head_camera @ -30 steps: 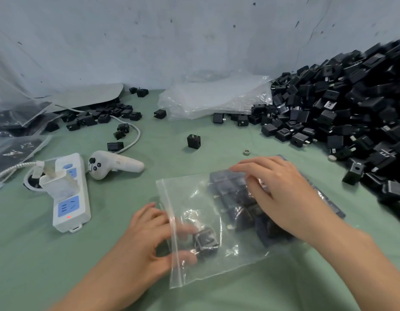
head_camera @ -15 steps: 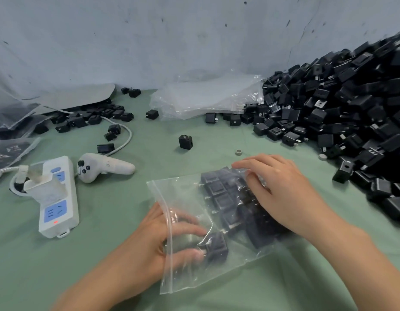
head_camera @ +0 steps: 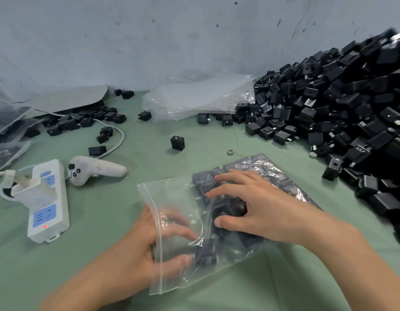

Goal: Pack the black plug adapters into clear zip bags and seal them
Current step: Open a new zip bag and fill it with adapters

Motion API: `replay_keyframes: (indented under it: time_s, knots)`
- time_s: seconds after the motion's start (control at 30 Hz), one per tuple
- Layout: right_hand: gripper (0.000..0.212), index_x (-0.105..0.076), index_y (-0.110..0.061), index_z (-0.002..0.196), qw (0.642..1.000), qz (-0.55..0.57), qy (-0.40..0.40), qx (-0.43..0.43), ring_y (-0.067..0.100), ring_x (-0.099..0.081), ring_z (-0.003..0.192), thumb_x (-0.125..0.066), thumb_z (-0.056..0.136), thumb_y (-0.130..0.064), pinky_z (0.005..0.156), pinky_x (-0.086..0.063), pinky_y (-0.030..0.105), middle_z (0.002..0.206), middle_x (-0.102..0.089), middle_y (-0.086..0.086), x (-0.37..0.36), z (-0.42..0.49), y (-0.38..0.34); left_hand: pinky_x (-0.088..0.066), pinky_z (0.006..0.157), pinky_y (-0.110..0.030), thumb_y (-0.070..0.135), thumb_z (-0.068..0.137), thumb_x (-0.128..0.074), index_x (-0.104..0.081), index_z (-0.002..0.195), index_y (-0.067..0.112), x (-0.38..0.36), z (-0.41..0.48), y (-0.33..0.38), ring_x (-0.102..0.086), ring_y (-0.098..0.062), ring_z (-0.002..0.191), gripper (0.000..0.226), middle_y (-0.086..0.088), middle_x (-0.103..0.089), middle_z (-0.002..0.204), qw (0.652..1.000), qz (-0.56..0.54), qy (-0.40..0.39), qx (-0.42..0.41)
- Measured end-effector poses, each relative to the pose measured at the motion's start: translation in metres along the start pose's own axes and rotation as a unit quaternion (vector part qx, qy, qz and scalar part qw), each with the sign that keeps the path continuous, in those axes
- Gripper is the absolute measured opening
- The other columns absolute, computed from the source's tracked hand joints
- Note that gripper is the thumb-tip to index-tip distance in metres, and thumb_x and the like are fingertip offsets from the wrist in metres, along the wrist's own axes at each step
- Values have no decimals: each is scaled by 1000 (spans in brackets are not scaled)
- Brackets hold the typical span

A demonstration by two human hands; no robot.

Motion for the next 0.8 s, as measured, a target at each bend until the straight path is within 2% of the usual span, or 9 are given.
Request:
replay_keyframes:
  time_s: [0.1, 0.2, 0.27, 0.37, 0.43, 0.63, 0.8]
  knots:
    - [50, -45, -57, 134, 1000, 2, 3, 4, -9, -7, 142, -58, 86, -65, 124, -9, 34, 151, -26, -31, 0, -1, 0, -28, 109, -13, 64, 79, -65, -64, 109, 50, -3, 2, 0, -40, -5, 134, 33, 27, -49, 127, 1000, 9, 21, 4]
    - [51, -45, -58, 134, 1000, 19, -2, 4, -8, -6, 143, -60, 86, -63, 120, -12, 28, 151, -25, -34, 2, -4, 1, -37, 108, -24, 50, 82, -67, -63, 109, 48, -3, 4, -2, -48, -5, 127, 27, 23, -51, 123, 999, 0, 45, 24]
    - [51, -45, -59, 133, 1000, 23, -9, -2, -8, -3, 145, -62, 85, -62, 118, -11, 26, 151, -23, -35, 3, -6, 2, -38, 107, -24, 47, 83, -67, -62, 110, 46, -2, 3, -4, -48, -4, 127, 27, 21, -51, 125, 999, -3, 41, 34]
    - [49, -46, -58, 133, 1000, 13, -22, -8, -11, 2, 144, -62, 87, -60, 119, 1, 24, 155, -19, -33, 1, -6, 2, -30, 105, -9, 55, 78, -65, -59, 111, 48, 1, -1, -4, -42, 0, 131, 34, 25, -48, 129, 999, 4, 35, 26]
    - [47, -47, -57, 133, 1000, 6, -24, -10, -10, 3, 145, -62, 88, -59, 118, 5, 23, 155, -19, -32, 1, -6, 1, -25, 104, -4, 57, 78, -69, -63, 110, 47, 2, -2, -4, -39, -1, 135, 34, 26, -47, 130, 1000, 2, 24, 19]
    - [45, -47, -57, 131, 1000, -2, -22, -12, -7, 3, 147, -61, 89, -59, 121, 5, 26, 156, -19, -31, 0, -6, 2, -20, 106, -3, 78, 74, -61, -64, 111, 56, -2, 4, -5, -31, 0, 139, 43, 30, -47, 128, 1000, 18, 17, 4]
    - [44, -47, -59, 130, 1000, 1, -18, -8, -8, 2, 147, -62, 88, -58, 119, 2, 23, 156, -21, -32, -1, -6, 2, -30, 101, -17, 86, 71, -56, -63, 102, 55, -5, 14, -5, -38, 0, 130, 44, 30, -46, 125, 999, 36, 0, 0]
Point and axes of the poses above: each hand's wrist, its own z-axis towards the middle knuckle, its own x-axis out of the back of the hand, y = z × x, the point moved 5 cm from there along z, towards the middle knuckle
